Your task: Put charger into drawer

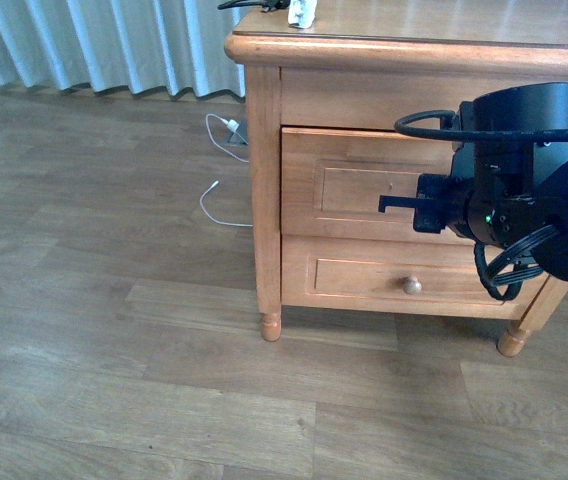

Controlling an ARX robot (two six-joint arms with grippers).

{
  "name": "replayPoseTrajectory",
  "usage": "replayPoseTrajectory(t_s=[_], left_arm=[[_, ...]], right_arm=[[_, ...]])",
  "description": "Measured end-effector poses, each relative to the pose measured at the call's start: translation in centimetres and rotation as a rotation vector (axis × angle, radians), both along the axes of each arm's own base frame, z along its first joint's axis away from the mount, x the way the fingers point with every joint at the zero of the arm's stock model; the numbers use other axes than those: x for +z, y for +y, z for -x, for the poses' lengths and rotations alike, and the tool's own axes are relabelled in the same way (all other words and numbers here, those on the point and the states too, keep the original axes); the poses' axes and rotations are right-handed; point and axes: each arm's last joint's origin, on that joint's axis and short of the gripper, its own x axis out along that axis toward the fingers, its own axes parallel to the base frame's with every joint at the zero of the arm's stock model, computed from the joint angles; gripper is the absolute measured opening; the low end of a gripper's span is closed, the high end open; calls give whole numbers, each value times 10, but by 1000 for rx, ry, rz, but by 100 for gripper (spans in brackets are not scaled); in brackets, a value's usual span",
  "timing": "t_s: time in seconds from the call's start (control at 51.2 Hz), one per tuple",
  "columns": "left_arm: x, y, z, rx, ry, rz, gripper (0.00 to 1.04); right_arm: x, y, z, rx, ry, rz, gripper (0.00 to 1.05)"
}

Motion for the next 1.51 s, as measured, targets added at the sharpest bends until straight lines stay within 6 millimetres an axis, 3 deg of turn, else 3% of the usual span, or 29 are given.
replayPoseTrajectory(t_s=[0.371, 0.625, 0.801, 1.075, 1.329, 1.505], left_arm=[[0, 0, 0, 0, 0, 0, 99], [0, 0, 0, 0, 0, 0, 99], [0, 0, 0, 0, 0, 0, 99], [0, 0, 0, 0, 0, 0, 99], [0, 0, 0, 0, 0, 0, 99], [0, 0, 0, 0, 0, 0, 99]], right_arm=[[15, -14, 69, 16, 142, -59, 23], [21, -33, 134, 80, 251, -94, 22], [24, -38, 161, 109, 275, -81, 22], [26, -44, 182, 94, 268, -29, 22], [33, -47, 188, 60, 241, -29, 60], [52, -49, 194, 66, 220, -54, 88]])
